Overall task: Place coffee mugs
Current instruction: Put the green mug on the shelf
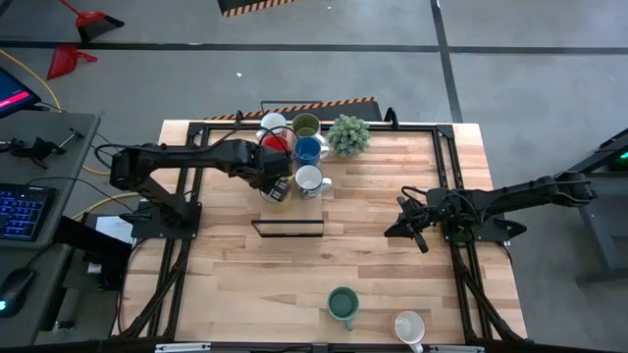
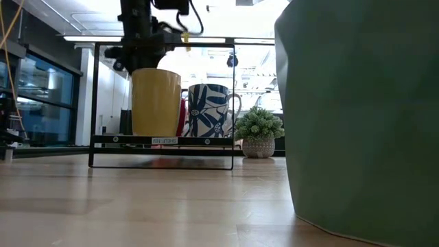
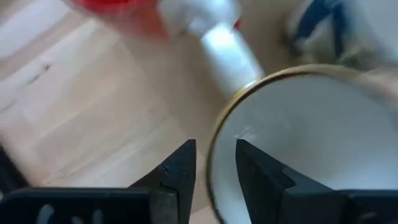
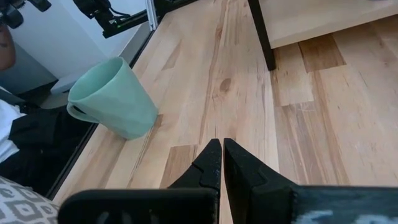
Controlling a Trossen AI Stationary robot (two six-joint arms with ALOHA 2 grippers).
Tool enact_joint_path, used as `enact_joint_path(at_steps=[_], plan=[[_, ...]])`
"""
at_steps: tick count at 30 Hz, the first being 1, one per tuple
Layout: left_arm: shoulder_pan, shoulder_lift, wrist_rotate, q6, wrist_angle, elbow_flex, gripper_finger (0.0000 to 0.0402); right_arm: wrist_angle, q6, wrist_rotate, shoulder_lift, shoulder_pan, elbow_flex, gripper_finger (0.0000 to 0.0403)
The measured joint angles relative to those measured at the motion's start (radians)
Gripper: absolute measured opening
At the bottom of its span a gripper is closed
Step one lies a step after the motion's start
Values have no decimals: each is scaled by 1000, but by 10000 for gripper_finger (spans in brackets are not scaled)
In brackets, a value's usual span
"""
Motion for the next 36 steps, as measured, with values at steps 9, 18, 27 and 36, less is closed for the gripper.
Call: enact_joint_path(at_steps=[9,18,27,36], plan=[[0,-44,-29,48,-172,132,106,-23,3,0,0,0,0,0],[-42,-112,-42,77,-370,158,106,-35,-34,7,2,0,0,0],[-171,-163,36,264,-393,104,106,-29,-70,1,5,0,0,0],[-372,-314,42,106,-397,-93,106,-29,-60,1,6,0,0,0]])
